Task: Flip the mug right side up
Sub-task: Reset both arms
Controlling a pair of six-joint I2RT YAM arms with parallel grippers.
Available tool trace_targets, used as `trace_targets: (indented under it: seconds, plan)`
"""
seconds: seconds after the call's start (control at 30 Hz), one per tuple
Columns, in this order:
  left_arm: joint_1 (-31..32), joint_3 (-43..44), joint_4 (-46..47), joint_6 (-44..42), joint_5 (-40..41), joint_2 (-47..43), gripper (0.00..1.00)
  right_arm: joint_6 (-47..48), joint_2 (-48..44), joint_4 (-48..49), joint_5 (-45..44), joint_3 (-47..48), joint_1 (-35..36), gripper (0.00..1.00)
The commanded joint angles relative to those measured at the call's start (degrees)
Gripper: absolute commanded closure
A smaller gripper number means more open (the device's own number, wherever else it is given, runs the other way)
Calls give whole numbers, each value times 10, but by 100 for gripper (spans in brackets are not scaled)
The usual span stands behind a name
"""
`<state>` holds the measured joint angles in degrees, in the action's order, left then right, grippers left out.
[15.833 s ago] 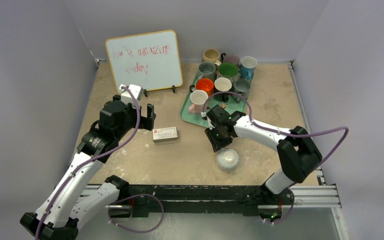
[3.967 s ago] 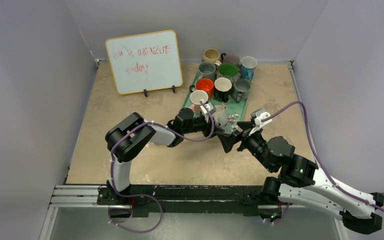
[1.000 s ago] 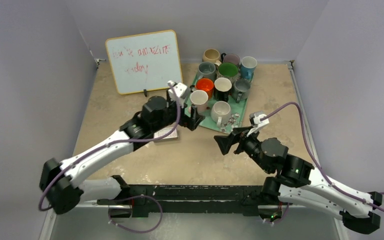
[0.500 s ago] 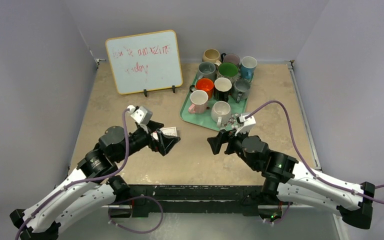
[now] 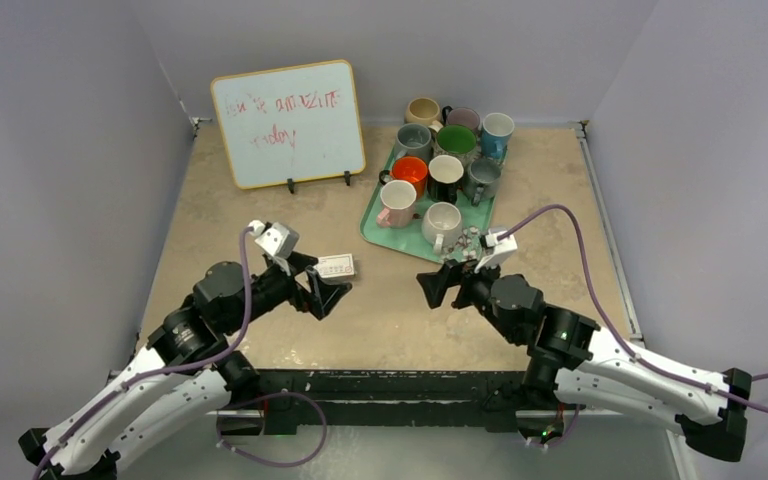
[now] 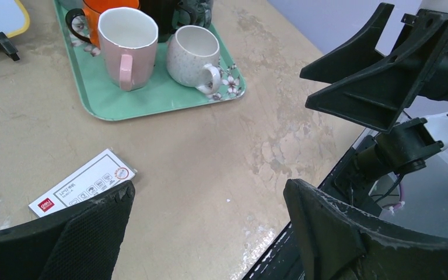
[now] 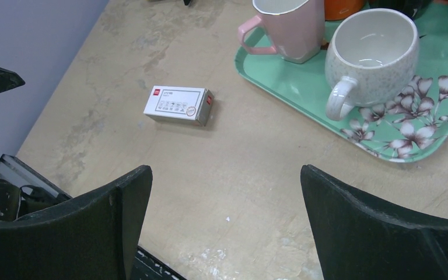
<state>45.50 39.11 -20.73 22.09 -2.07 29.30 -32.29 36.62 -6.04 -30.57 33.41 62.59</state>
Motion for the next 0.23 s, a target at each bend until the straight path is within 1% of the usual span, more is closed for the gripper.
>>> trace_targets:
  seconds: [0.0,0.2]
  plan:
    - [-1,-11,2,6,7,-14,0,5,5,18,-22,20,-1,1]
    - [-1,-13,-9,4,11,-27,0,0,26,14,-27,28,-1,1]
